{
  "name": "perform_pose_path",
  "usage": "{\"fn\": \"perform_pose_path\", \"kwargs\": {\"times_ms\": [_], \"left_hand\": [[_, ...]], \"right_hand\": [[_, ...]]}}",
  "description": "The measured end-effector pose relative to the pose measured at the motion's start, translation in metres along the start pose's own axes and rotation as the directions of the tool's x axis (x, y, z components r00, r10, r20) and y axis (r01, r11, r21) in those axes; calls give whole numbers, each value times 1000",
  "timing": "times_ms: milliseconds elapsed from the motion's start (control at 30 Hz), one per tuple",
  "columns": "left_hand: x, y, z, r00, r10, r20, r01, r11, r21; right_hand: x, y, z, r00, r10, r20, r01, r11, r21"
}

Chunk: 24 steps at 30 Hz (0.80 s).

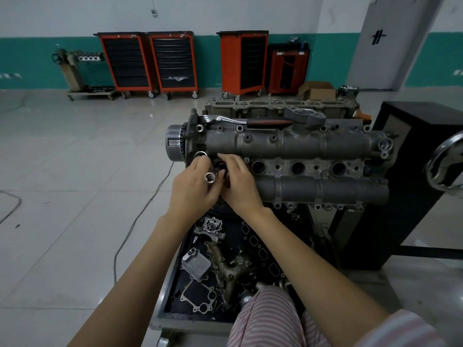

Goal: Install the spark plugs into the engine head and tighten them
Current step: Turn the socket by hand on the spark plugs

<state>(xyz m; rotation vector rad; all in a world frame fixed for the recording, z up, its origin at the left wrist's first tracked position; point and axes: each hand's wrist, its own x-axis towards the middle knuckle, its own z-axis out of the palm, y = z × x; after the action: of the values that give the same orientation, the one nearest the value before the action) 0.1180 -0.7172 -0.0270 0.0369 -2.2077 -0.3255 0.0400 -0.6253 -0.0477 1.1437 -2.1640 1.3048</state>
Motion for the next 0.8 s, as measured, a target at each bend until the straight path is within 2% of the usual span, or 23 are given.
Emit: {"fn": "perform_pose_path", "kwargs": {"times_ms": [133, 267, 400, 567, 700, 800], "left_hand": [[1, 1, 0, 1000, -28, 13, 29, 999, -28], [4, 2, 1, 993, -119, 15, 120, 992, -29], [6, 6, 0, 999, -42, -4, 42, 999, 3], [2, 2, 1, 999, 37, -12, -36, 999, 32], [1, 0, 0, 1000, -13, -5, 13, 1000, -28], [1, 3, 0, 999, -38, -16, 37, 998, -47]], "right_hand": [[0, 0, -1, 999, -50, 4, 50, 998, -31], [2, -1, 0, 997, 52, -54, -47, 994, 98], [1, -3, 3, 990, 68, -122, -54, 992, 117], [-1, -1, 2, 995, 27, -101, -19, 996, 86], [-2, 1, 0, 998, -44, -37, 44, 999, 20], [-1, 3, 0, 997, -67, -45, 69, 997, 30]]}}
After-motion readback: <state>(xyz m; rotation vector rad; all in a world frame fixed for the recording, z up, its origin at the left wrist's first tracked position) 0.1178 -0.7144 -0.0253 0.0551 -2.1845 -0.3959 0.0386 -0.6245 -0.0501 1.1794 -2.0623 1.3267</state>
